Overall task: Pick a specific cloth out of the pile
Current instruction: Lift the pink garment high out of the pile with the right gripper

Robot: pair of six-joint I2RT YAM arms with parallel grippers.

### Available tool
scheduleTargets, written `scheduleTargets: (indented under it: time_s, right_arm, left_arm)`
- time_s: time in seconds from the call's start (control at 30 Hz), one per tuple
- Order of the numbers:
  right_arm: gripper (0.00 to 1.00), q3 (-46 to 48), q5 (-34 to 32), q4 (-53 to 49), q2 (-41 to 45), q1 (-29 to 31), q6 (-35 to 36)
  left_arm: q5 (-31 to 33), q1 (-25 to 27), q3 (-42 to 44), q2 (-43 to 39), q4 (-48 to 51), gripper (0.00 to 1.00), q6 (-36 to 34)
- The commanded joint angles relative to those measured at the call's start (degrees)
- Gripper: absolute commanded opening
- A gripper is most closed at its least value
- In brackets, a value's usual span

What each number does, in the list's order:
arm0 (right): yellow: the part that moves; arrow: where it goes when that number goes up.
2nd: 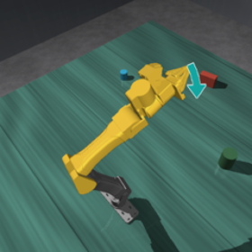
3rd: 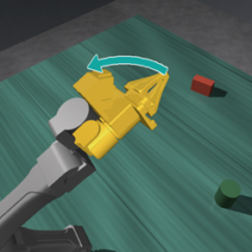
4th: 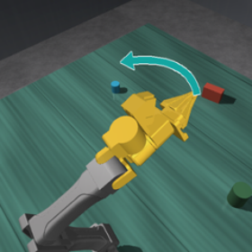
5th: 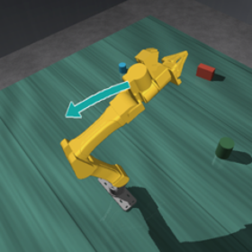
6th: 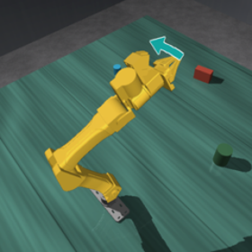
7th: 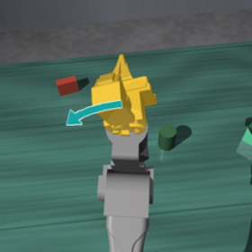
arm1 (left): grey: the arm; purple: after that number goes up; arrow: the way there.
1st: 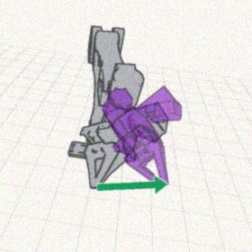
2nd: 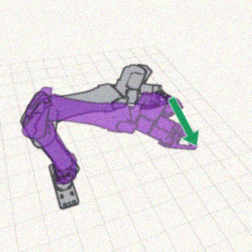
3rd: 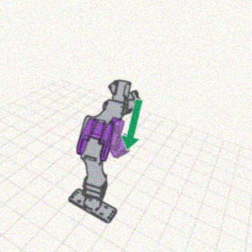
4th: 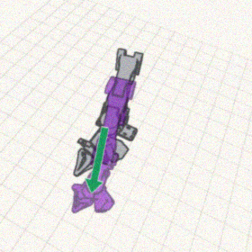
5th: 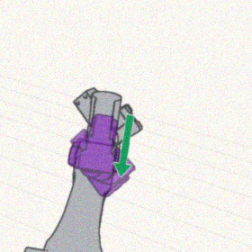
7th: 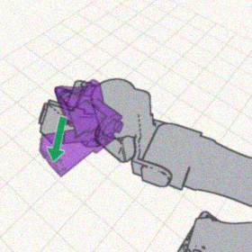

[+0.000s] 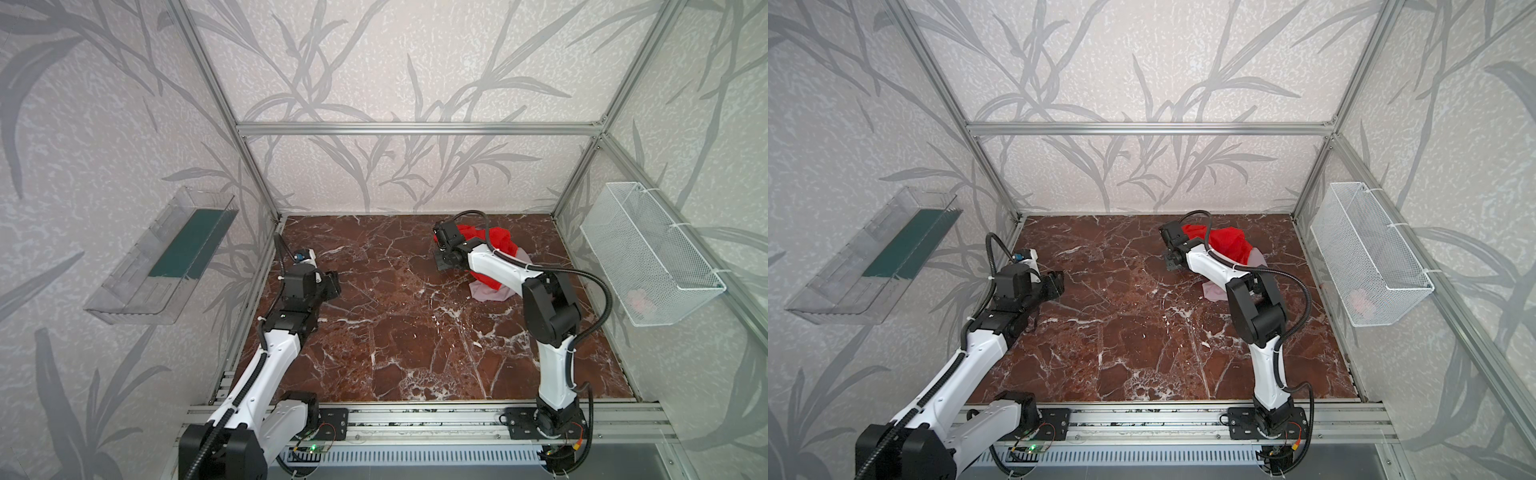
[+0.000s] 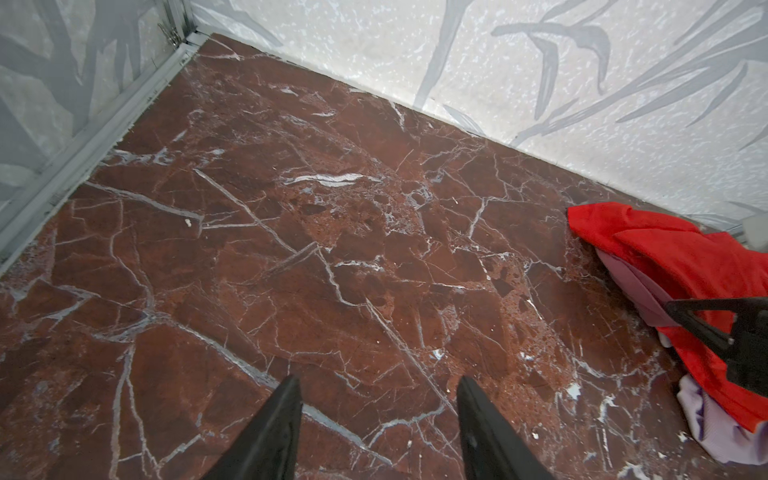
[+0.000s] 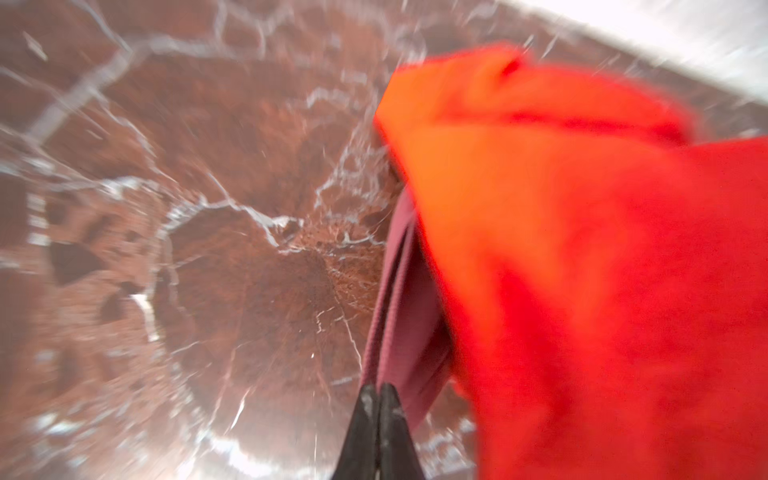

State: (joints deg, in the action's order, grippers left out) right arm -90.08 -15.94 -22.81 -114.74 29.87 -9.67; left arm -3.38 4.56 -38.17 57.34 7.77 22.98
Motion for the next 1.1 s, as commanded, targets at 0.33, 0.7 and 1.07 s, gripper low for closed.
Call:
scheduleTargets:
  time_s: [0.33, 0.7, 1.07]
  right_arm:
    - [0.0, 3.81, 5.9, 1.07, 20.26, -2.51, -0.59]
    - [0.0, 0.65, 10.1, -4.12, 32.2, -4.47, -1.67]
    - [0.0, -7.29, 11.2, -9.98, 37.31, -5.41, -0.6]
  left_arm:
    - [-6.81, 0.28, -3.78, -4.02, 8.57, 0.58, 6.13]
    - [-10.13, 0.31, -8.05, -5.37, 12.97, 0.58, 6.07]
    - [-11.68, 0.29, -12.04, -6.98, 17.65, 0.58, 5.79]
